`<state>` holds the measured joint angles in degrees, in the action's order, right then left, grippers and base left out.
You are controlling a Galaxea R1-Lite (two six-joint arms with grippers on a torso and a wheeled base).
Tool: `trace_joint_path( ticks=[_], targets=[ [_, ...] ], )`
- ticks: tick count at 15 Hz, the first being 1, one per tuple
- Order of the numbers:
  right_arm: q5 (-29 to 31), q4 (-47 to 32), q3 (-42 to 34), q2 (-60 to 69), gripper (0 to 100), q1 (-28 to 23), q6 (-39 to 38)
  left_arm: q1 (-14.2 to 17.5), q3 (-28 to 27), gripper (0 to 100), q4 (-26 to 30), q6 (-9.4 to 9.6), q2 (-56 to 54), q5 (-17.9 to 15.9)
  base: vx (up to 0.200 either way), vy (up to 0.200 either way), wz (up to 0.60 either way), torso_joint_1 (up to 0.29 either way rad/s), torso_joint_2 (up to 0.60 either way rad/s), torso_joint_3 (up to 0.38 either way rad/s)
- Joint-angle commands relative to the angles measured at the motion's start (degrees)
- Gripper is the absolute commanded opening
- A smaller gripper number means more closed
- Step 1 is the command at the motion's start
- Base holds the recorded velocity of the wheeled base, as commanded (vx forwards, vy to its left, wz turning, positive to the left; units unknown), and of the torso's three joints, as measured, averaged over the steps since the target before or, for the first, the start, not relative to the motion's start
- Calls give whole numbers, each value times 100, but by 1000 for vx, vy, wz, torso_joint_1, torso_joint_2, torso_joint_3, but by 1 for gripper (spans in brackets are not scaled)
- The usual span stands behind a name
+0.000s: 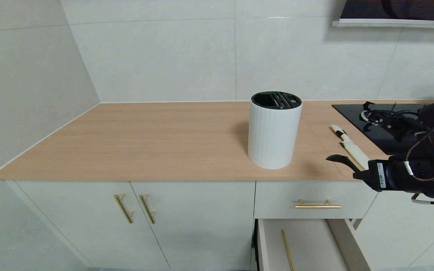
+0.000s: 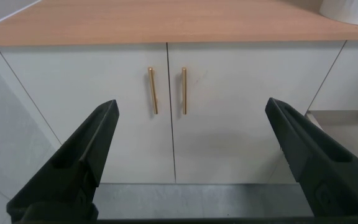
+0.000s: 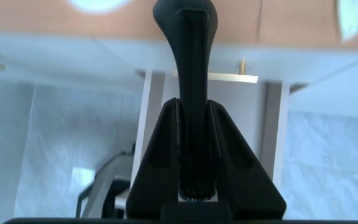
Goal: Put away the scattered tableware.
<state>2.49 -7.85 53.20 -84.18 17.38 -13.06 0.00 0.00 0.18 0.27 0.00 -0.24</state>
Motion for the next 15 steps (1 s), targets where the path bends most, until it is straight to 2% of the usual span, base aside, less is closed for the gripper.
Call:
trace_joint_path(
  ticks=[1,8,15],
  targets=[
    [6,100,-319,279,0,28,14,0,0,100,-1,0,9,-2,0,0,0,0,0,0],
    [15,539,-1005,103,0,116,321,0,0,100,-1,0,9,-2,0,0,0,0,0,0],
    [24,539,-1075,-169,0,160,339,0,0,100,-1,0,9,-2,0,0,0,0,0,0]
  ],
)
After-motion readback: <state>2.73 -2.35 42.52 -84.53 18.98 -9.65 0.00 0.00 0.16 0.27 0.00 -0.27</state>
